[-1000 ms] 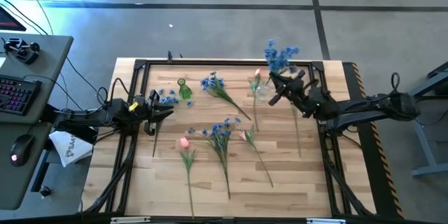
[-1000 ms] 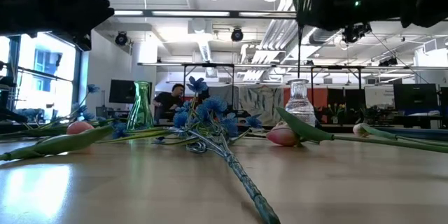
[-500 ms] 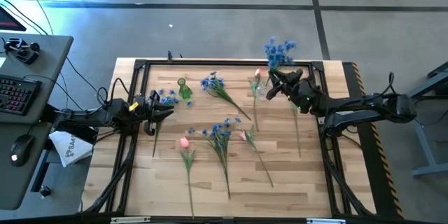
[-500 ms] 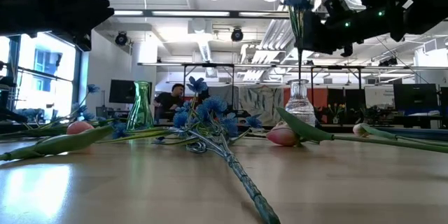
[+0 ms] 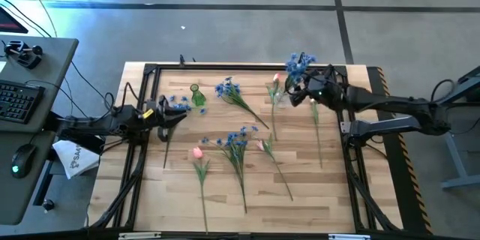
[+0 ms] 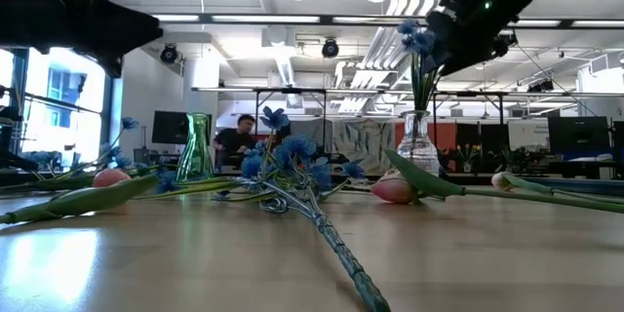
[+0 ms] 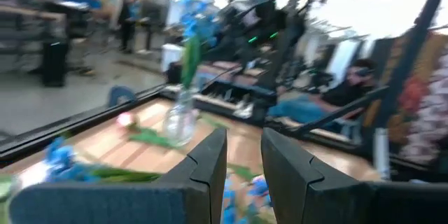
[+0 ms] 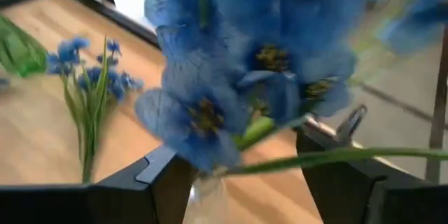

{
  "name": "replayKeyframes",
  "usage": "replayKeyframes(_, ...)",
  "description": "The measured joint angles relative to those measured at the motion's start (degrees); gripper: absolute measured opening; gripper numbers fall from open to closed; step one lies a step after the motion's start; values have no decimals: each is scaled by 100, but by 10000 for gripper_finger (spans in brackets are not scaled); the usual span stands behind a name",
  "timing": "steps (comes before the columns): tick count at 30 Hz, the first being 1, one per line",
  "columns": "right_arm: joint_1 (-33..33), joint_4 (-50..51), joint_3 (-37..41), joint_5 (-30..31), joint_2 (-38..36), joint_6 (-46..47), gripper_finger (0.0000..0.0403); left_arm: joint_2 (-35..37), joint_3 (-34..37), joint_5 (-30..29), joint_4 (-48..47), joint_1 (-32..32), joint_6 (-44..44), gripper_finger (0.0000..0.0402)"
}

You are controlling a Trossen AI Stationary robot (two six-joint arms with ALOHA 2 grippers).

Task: Sort flowers into vase by color
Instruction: Put the middle right blue flowers into the transparent vase, then put the middle left blue flowers into the transparent vase

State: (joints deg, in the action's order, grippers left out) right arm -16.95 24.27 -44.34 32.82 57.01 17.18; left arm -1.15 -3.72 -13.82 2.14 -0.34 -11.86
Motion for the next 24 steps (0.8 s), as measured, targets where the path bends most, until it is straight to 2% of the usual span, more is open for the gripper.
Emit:
replayKeyframes(8, 0, 2429, -1566, -833, 0, 872, 243, -624, -616, -394, -232, -46, 516, 76)
replayKeyframes(12, 166, 3168, -2058, -1372, -9, 1268, 243, -1222, -1005, -594, -232, -211, 782, 70)
replayKeyframes(18, 1161, 3022, -1660, -1528, -11, 1741, 243, -2440, -1759, -1025, -567, -669, 1111, 28)
replayKeyframes(21, 1798, 2442, -1073, -1322, -4, 1977, 243, -3063, -2377, -1461, -1397, -927, 944, 7)
replayKeyframes(24, 2353, 1230, -286, -1248, 15, 2147, 243, -3683, -3061, -1815, -2551, -1176, 397, 3)
